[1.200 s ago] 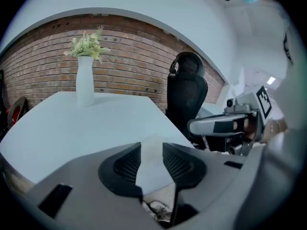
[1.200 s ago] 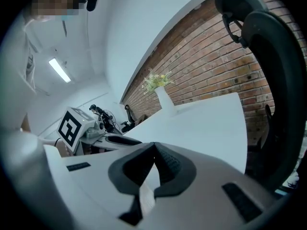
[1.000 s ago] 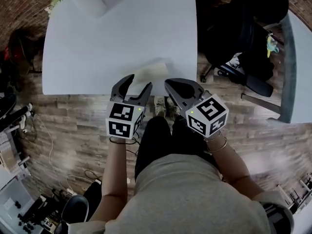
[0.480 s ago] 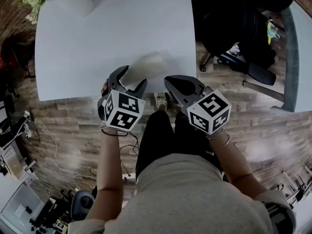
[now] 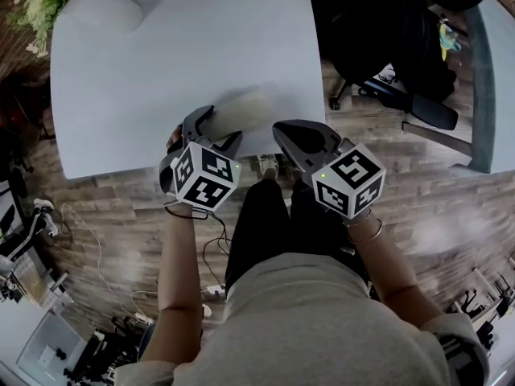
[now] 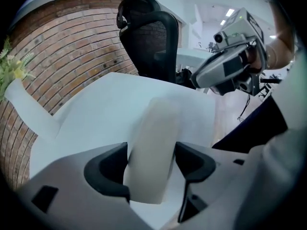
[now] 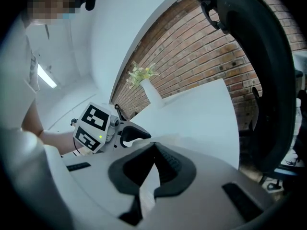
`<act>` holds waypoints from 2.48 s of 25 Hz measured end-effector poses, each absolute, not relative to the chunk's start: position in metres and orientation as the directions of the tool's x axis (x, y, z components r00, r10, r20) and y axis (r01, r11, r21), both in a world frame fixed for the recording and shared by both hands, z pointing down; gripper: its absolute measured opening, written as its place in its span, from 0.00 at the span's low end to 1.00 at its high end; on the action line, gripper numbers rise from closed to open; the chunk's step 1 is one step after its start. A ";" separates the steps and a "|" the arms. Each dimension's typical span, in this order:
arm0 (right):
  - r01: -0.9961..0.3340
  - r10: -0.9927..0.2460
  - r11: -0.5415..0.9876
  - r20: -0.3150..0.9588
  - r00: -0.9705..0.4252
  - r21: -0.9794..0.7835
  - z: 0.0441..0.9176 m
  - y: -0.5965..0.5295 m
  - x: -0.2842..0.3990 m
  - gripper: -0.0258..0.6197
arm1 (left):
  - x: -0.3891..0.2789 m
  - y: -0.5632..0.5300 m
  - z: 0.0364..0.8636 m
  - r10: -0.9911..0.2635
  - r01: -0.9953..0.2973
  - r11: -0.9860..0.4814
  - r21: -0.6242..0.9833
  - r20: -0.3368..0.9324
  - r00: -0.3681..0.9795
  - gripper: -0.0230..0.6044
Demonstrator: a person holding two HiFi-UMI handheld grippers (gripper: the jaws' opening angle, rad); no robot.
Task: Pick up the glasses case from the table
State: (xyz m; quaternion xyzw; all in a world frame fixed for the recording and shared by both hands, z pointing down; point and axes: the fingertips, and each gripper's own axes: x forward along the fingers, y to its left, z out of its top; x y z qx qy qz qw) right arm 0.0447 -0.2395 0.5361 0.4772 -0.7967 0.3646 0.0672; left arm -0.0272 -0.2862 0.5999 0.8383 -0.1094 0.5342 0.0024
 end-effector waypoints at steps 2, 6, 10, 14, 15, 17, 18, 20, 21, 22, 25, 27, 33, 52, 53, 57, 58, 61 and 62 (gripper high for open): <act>-0.809 -0.715 0.265 0.456 -0.530 -0.524 0.538 -0.242 0.045 0.04 | -0.026 -0.286 0.602 -0.158 -0.156 -0.982 -0.102 0.899 0.408 0.50; -0.817 -0.724 0.250 0.461 -0.514 -0.520 0.539 -0.248 0.048 0.04 | -0.022 -0.285 0.603 -0.108 -0.091 -0.993 -0.077 0.903 0.417 0.50; -0.821 -0.732 0.237 0.460 -0.503 -0.520 0.538 -0.252 0.047 0.04 | -0.022 -0.285 0.605 -0.052 -0.052 -0.998 -0.033 0.899 0.435 0.50; -0.824 -0.735 0.221 0.467 -0.492 -0.521 0.541 -0.252 0.047 0.04 | -0.020 -0.283 0.607 0.009 -0.028 -0.999 0.024 0.898 0.441 0.50; -0.826 -0.735 0.216 0.470 -0.489 -0.521 0.542 -0.251 0.048 0.04 | -0.020 -0.283 0.608 0.022 -0.025 -0.999 0.037 0.898 0.439 0.50; -0.826 -0.736 0.206 0.473 -0.484 -0.524 0.544 -0.251 0.048 0.04 | -0.020 -0.283 0.609 0.038 -0.020 -0.998 0.052 0.899 0.436 0.50; -0.824 -0.737 0.201 0.472 -0.483 -0.530 0.544 -0.251 0.049 0.04 | -0.020 -0.283 0.609 0.040 -0.019 -0.998 0.053 0.900 0.434 0.50; -0.816 -0.743 0.189 0.464 -0.483 -0.546 0.543 -0.251 0.050 0.04 | -0.020 -0.283 0.609 0.037 -0.016 -0.999 0.048 0.901 0.433 0.50; -0.813 -0.746 0.185 0.460 -0.482 -0.552 0.542 -0.252 0.051 0.04 | -0.019 -0.283 0.609 0.034 -0.014 -0.999 0.045 0.899 0.437 0.51; -0.813 -0.749 0.181 0.458 -0.479 -0.554 0.541 -0.252 0.052 0.04 | -0.019 -0.284 0.608 0.031 -0.014 -0.999 0.041 0.896 0.443 0.51; -0.817 -0.753 0.176 0.460 -0.472 -0.550 0.540 -0.253 0.054 0.04 | -0.020 -0.284 0.607 0.009 -0.034 -0.999 0.028 0.886 0.464 0.51; -0.814 -0.752 0.177 0.458 -0.475 -0.554 0.540 -0.252 0.055 0.04 | -0.021 -0.284 0.606 -0.009 -0.060 -0.998 0.022 0.879 0.477 0.51; -0.830 -0.751 0.171 0.474 -0.459 -0.531 0.541 -0.254 0.060 0.04 | -0.024 -0.286 0.603 -0.034 -0.116 -0.993 0.030 0.857 0.514 0.50; -0.722 -0.764 0.261 0.320 -0.560 -0.641 0.499 -0.289 0.040 0.43 | -0.008 -0.279 0.524 -0.113 -0.216 -0.973 0.077 0.657 0.745 0.50; -0.715 -0.761 0.273 0.310 -0.570 -0.644 0.496 -0.290 0.038 0.43 | -0.007 -0.277 0.521 -0.115 -0.215 -0.974 0.076 0.653 0.749 0.50; -0.683 -0.730 0.309 0.295 -0.616 -0.662 0.488 -0.289 0.026 0.38 | -0.007 -0.269 0.508 -0.125 -0.219 -0.973 0.071 0.634 0.764 0.50; -0.673 -0.721 0.317 0.292 -0.629 -0.668 0.485 -0.288 0.021 0.38 | -0.009 -0.268 0.504 -0.131 -0.223 -0.972 0.070 0.629 0.766 0.50; -0.650 -0.702 0.343 0.274 -0.657 -0.678 0.478 -0.288 0.015 0.35 | -0.012 -0.268 0.497 -0.157 -0.244 -0.968 0.058 0.618 0.771 0.50; -0.644 -0.701 0.349 0.267 -0.662 -0.680 0.476 -0.287 0.016 0.36 | -0.011 -0.267 0.494 -0.164 -0.249 -0.967 0.055 0.613 0.772 0.50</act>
